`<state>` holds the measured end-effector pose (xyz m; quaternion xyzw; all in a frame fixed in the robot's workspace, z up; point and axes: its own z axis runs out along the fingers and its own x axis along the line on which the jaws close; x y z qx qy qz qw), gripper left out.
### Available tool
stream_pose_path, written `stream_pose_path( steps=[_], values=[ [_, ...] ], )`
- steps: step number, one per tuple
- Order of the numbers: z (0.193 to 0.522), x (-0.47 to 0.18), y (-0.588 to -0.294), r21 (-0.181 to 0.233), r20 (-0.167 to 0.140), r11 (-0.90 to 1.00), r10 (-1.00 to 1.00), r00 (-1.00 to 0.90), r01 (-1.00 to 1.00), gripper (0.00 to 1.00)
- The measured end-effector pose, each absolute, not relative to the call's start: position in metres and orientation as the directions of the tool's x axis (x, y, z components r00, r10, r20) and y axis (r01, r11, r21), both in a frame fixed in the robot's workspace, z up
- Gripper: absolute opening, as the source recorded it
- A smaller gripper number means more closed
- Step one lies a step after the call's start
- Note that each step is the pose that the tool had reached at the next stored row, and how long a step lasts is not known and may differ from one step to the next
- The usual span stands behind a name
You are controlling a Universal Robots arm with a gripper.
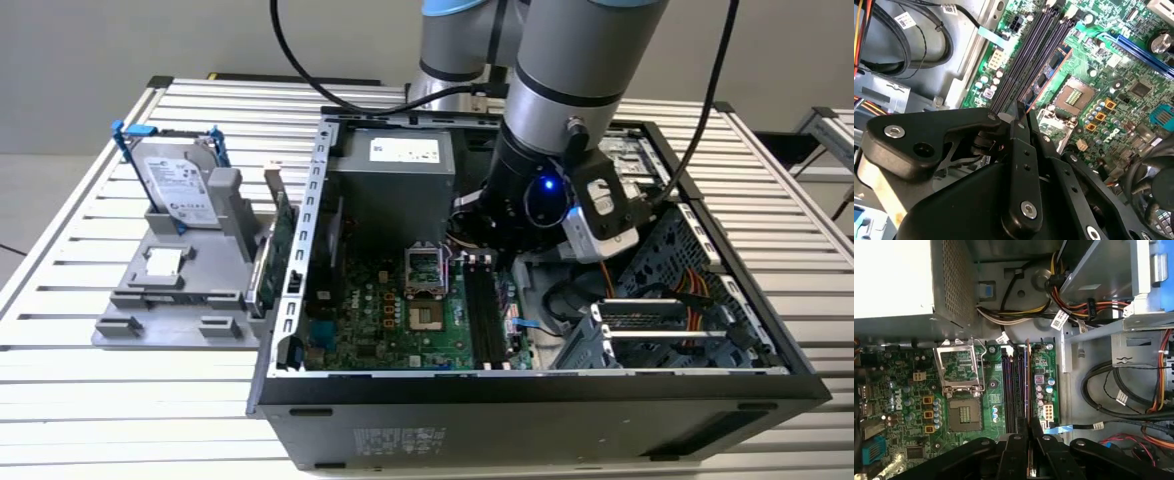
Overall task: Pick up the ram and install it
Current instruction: 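Insert the ram into the slot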
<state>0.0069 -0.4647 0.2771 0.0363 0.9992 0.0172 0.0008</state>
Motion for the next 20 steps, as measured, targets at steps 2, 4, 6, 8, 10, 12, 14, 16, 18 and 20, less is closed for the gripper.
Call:
stream_pose_path(
  steps=[2, 4, 6, 8, 10, 12, 14, 16, 18, 20],
  values=[
    [0.277, 0.007, -0.465, 0.034, 0.000, 0.997, 0.073, -0.997, 0.073, 0.00],
    [0.276, 0.008, -0.465, 0.035, 0.000, 0.997, 0.071, -0.997, 0.071, 0.00],
    [0.275, 0.009, -0.465, 0.034, 0.000, 0.998, 0.057, -0.998, 0.057, 0.00],
    [0.274, 0.010, -0.465, 0.034, 0.000, 0.999, 0.039, -0.999, 0.039, 0.00],
    [0.273, 0.011, -0.465, 0.034, 0.000, 0.999, 0.022, -1.000, 0.022, 0.00],
    [0.269, 0.012, -0.465, 0.034, 0.000, 0.999, 0.019, -1.000, 0.019, 0.00],
    [0.266, 0.012, -0.465, 0.034, 0.000, 0.999, 0.019, -1.000, 0.019, 0.00],
    [0.263, 0.013, -0.466, 0.034, 0.000, 0.999, 0.019, -1.000, 0.019, 0.00],
    [0.260, 0.013, -0.466, 0.034, 0.000, 0.999, 0.019, -1.000, 0.019, 0.00],
    [0.257, 0.014, -0.466, 0.034, 0.000, 0.999, 0.019, -1.000, 0.019, 0.00]
  ],
)
